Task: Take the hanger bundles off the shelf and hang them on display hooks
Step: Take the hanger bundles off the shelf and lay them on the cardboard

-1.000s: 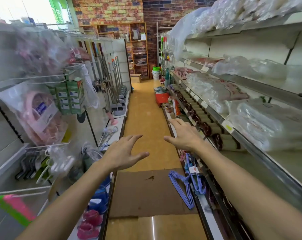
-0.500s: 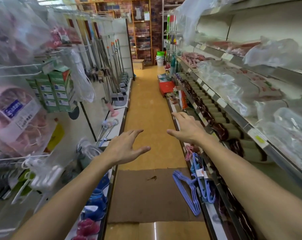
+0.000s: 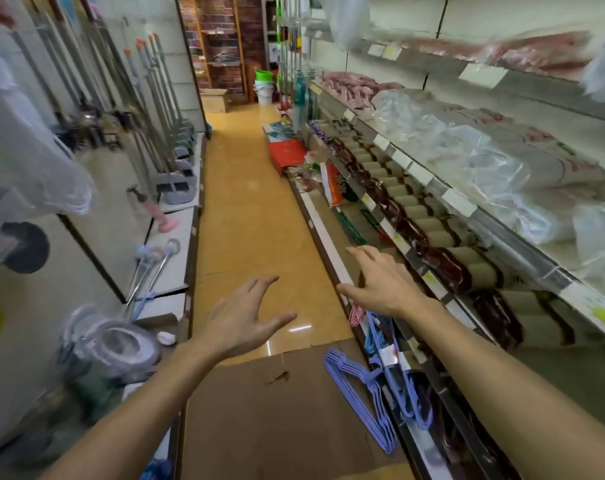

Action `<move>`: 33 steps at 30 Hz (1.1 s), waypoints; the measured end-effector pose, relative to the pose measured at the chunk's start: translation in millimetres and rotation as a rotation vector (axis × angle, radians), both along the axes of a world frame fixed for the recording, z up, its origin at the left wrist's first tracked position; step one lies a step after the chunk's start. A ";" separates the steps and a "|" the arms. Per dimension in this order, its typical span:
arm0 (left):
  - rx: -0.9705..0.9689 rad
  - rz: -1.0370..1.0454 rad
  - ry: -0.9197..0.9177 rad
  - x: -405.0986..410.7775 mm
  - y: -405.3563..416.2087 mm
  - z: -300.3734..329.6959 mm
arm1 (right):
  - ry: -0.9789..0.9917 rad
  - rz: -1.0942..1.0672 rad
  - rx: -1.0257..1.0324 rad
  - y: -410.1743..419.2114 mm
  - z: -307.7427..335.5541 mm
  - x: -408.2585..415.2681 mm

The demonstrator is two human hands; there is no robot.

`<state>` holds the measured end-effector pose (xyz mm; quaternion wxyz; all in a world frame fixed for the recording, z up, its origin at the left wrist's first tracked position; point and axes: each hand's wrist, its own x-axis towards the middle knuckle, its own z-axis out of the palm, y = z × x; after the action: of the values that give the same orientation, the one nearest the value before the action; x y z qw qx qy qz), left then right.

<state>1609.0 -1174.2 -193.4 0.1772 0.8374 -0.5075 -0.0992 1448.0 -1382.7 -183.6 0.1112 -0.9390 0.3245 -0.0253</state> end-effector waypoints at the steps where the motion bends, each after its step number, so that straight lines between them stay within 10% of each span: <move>1: 0.011 -0.001 0.004 9.5 -9.6 -10.0 | 0.004 -0.011 -0.002 -10.3 -9.7 7.8; 21: 0.042 0.095 0.131 83.9 -151.8 -257.9 | -0.026 -0.035 0.025 -136.4 -263.8 76.5; 33: -0.126 0.156 0.226 93.7 -170.9 -538.8 | -0.037 -0.120 -0.030 -163.7 -505.2 83.5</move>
<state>1702.6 -1345.0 -732.2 0.2925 0.8449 -0.4231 -0.1470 1531.5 -1546.3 -688.8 0.1014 -0.9188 0.3777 -0.0540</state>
